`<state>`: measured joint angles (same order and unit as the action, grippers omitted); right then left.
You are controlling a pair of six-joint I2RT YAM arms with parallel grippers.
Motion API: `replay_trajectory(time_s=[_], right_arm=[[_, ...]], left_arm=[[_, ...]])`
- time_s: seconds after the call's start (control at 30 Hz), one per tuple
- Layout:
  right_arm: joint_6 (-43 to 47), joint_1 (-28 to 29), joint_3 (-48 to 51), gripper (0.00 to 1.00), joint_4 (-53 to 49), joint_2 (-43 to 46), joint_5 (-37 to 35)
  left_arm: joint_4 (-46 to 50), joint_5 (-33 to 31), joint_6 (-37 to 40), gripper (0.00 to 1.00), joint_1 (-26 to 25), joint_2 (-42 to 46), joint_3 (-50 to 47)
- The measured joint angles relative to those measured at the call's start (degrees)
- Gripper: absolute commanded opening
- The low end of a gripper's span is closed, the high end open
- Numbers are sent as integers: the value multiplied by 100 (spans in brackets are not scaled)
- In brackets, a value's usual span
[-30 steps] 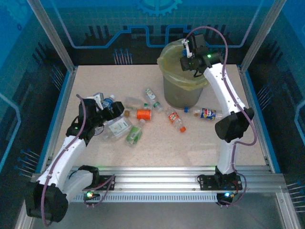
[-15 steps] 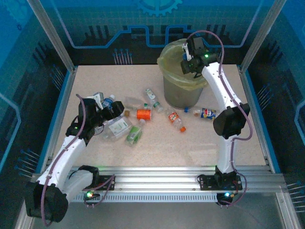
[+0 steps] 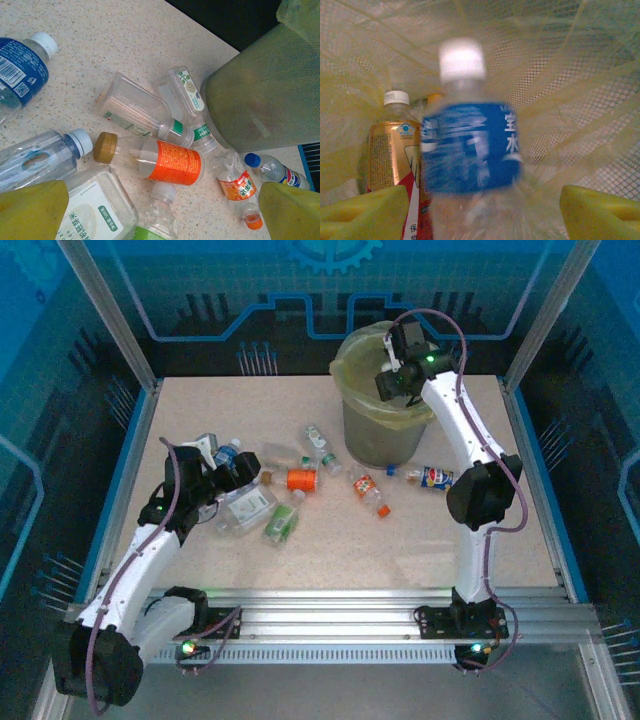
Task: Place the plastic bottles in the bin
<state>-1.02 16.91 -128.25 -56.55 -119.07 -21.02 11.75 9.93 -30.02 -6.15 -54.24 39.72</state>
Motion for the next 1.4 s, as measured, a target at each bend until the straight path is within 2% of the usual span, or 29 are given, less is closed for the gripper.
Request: replay_trajectory(time_s=[0.27, 0.4, 0.63, 0.97, 1.17, 1.4], right_arm=[[-4, 0, 0, 89, 0, 0, 0], [-52, 2, 0, 100, -9, 35, -2], [-157, 157, 273, 100, -42, 662, -87], [-420, 1250, 1097, 100, 22, 2068, -861], [-890, 1965, 2197, 100, 44, 2938, -1202], [-1558, 2494, 3456, 100, -46, 3773, -1325]], left_arm=[[0, 0, 7, 99, 0, 42, 0], [17, -2, 11, 99, 0, 103, 0], [57, -7, 9, 99, 0, 181, 0], [101, -131, -15, 99, 0, 181, 0], [85, -149, -74, 99, 0, 179, -2], [-90, -151, -125, 99, 2, 179, -87]])
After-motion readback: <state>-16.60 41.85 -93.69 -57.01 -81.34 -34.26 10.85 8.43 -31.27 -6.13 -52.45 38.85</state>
